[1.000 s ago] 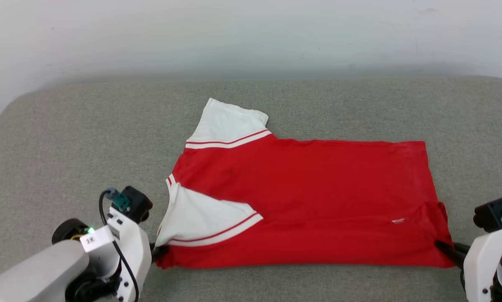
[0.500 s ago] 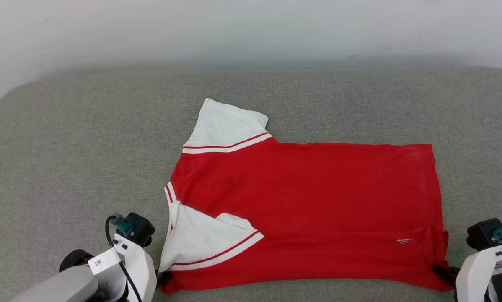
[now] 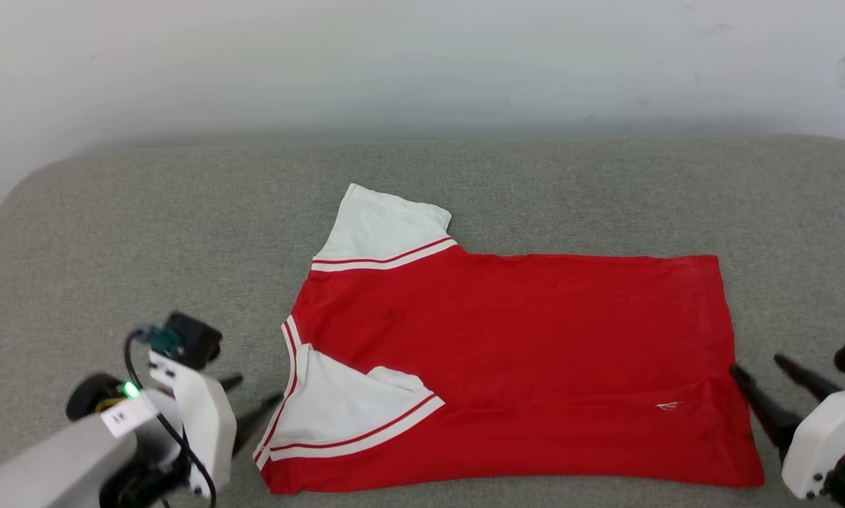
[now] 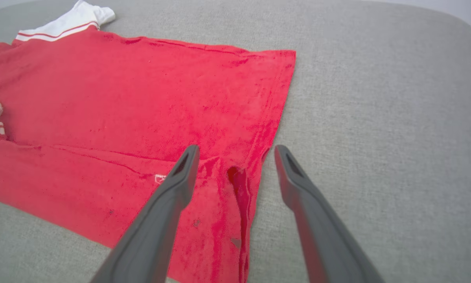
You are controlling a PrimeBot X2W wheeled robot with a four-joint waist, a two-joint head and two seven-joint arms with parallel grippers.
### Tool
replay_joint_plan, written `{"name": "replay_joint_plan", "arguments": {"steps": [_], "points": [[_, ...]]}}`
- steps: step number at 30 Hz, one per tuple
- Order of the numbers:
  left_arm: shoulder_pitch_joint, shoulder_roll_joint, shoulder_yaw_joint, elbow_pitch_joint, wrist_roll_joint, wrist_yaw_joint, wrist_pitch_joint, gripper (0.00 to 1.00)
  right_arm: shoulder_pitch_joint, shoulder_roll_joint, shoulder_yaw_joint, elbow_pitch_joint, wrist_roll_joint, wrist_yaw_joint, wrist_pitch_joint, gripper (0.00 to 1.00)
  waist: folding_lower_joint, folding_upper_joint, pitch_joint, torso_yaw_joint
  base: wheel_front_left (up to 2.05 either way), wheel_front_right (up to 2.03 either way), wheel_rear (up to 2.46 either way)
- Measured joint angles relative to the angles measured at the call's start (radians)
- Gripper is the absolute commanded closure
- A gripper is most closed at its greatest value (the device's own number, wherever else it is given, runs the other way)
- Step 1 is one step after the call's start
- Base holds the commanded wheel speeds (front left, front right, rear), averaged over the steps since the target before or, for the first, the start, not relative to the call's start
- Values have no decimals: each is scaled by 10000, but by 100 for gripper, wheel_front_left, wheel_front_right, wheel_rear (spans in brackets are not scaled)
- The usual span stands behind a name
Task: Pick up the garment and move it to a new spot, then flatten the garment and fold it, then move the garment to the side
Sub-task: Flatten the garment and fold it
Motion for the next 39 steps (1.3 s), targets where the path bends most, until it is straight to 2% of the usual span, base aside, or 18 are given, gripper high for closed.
{"name": "replay_joint_plan", "arguments": {"steps": [4, 6, 7, 9, 12, 15, 18, 19, 20, 25, 33, 39], "points": [[-643, 146, 512, -188, 489, 397, -731, 0, -9, 529, -755, -589, -608, -2, -1179, 0, 0, 0, 43, -57, 0, 0, 0], [-823, 155, 602, -178, 617, 485, -851, 0, -11, 713, -928, -782, -777, 0, -1402, 0, 0, 0, 72, -86, 0, 0, 0], [-1159, 119, 805, -104, 752, 577, -1037, 0, -2, 1039, -1248, -1152, -1225, 0, -1839, 0, 0, 0, 157, -151, 0, 0, 0], [-1336, 33, 965, -31, 690, 602, -1116, 0, -3, 1225, -1453, -1337, -1427, -2, -2011, 0, 0, 0, 214, -189, 0, 0, 0], [-2200, -176, 1227, 397, 744, 523, -993, 0, -4, 1975, -1871, -2151, -2157, -2, -2378, 0, 1, 0, 507, -404, 0, 0, 0], [-2698, -205, 1306, 635, 771, 422, -742, 0, -17, 2272, -1916, -2545, -2383, 0, -2433, 0, 0, 0, 704, -558, 0, 0, 0], [-3554, -217, 1361, 970, 794, 176, 4, 0, -105, 2543, -1902, -3076, -2600, -2, -2391, 0, 1, 0, 1093, -811, 0, 0, 0], [-4094, -291, 1400, 1214, 500, 2, 805, 0, -222, 2683, -1860, -3382, -2704, -2, -2385, 0, 1, 0, 1408, -988, 0, 0, 0], [-4094, -291, 1400, 1214, 500, 2, 805, 0, -222, 2683, -1860, -3382, -2704, -2, -2385, 0, 1, 0, 1408, -988, 0, 0, 0], [-5660, -313, 1381, 1877, 153, -255, 3018, 0, -544, 2941, -1758, -3841, -2884, -2, -2389, 0, 1, 0, 2287, -1442, 0, 0, 0], [-7415, -531, 1367, 2608, -176, -104, 5421, 0, -1096, 3168, -1618, -4029, -3081, -2, -2548, 0, 2, 0, 3689, -2108, 0, 0, 0], [-7981, -625, 1317, 3147, -128, 94, 6063, 0, -1532, 3189, -1411, -4015, -3235, -2, -2660, 0, 2, 0, 4535, -2485, 0, 0, 0]]}}
